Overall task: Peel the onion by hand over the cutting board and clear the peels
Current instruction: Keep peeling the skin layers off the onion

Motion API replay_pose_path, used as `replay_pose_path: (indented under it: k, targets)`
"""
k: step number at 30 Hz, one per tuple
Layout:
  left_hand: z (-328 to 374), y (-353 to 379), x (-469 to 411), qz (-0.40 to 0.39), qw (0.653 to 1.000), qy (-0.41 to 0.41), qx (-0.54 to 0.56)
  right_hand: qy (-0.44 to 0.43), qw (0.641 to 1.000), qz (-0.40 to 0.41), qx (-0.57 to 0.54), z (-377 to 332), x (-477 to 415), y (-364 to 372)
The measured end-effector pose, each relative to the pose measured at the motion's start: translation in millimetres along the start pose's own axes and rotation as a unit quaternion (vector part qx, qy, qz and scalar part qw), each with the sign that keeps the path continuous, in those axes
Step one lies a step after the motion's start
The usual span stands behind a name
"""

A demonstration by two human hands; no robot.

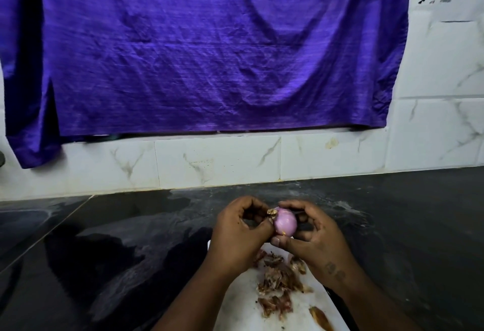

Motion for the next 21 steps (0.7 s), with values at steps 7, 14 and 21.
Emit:
replay_pose_path:
  k: [7,14,21]
  targets:
    - [4.2,-2.4,0.0,0.010,1.000,0.006,0.008,0.000,1.000,-0.001,0.009,-2.7,0.6,1.1]
    - [3.8,-2.7,-0.1,0.008,1.000,0.007,0.003,0.004,1.000,-0.003,0.008,-4.4,1.3,0.6]
    - [4.3,-3.0,-0.1,0.012,1.000,-0.003,0.016,0.010,1.000,-0.008,-0.007,-5.0,0.2,0.9]
Point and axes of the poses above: each hand's wrist, its own x-axis away from the middle knuckle, its own y-axis out of the palm, z = x × y, the point moved 6 cm from there along -x, towards the middle knuckle, and after that the axes turned 8 degrees about y, right-handed, at the moved point
